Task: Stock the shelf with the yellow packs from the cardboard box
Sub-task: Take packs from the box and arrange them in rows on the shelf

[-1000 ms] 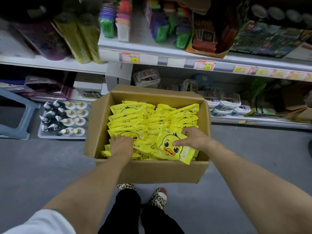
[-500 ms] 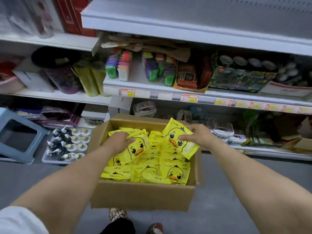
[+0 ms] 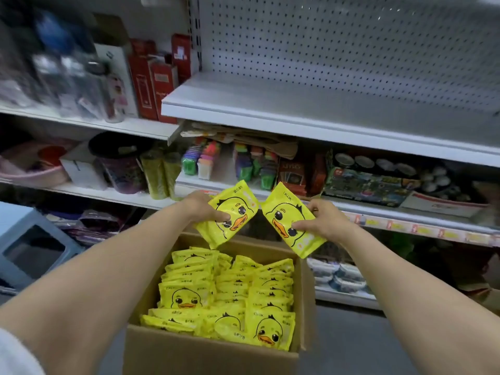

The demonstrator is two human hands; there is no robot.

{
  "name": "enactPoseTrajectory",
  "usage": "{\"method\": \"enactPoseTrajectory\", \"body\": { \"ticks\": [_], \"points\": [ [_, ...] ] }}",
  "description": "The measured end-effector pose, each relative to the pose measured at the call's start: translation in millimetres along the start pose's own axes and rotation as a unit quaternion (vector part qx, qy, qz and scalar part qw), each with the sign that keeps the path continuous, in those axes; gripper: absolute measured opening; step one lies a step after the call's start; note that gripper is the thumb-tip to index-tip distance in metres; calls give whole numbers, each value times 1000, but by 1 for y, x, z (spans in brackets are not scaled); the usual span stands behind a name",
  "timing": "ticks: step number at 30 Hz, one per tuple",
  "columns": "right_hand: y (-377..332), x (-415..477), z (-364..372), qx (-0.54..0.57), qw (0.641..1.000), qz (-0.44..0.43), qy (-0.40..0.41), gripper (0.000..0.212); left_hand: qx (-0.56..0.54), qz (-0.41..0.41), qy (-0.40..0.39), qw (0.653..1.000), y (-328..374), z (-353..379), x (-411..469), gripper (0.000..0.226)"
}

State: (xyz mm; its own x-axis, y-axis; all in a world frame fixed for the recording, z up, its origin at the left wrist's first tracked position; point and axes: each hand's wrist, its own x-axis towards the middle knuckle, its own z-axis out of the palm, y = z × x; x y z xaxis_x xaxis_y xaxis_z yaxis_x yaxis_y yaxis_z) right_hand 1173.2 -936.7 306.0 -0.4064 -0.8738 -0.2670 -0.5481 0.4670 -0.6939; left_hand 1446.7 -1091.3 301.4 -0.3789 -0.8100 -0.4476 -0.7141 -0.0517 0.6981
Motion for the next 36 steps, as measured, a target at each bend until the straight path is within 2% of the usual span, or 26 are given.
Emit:
{"method": "enactPoseTrajectory", "body": {
  "ticks": [3,6,9,14,19,23,27,32,36],
  "points": [
    [-10,-1,-14,-30,999,-21,12,44,-17,6,24,1000,17,-11,-4,47],
    [-25,-10,-27,-68,997,-41,9,34,-32,17,53,998,36,-18,-12,70],
    [-38,-17,-36,-100,993,-66,12,28,-48,49,65,996,56,-27,-20,75],
    [-64,-24,-52,-119,986,-110,26,25,11,77,80,994,79,-54,-31,66],
    [-101,-30,-67,-165,973,-157,44,24,118,112,112,980,95,-88,-38,32],
    [-127,-25,-75,-194,961,-186,59,29,145,124,141,971,102,-113,-34,39],
    [-159,-2,-79,-246,939,-210,117,45,136,149,152,968,110,-139,-13,45],
    [-209,47,-86,-285,921,-219,151,34,144,174,159,961,135,-185,38,47],
    [-250,101,-88,-272,927,-203,160,28,155,187,148,959,160,-227,92,42]
  ]
}}
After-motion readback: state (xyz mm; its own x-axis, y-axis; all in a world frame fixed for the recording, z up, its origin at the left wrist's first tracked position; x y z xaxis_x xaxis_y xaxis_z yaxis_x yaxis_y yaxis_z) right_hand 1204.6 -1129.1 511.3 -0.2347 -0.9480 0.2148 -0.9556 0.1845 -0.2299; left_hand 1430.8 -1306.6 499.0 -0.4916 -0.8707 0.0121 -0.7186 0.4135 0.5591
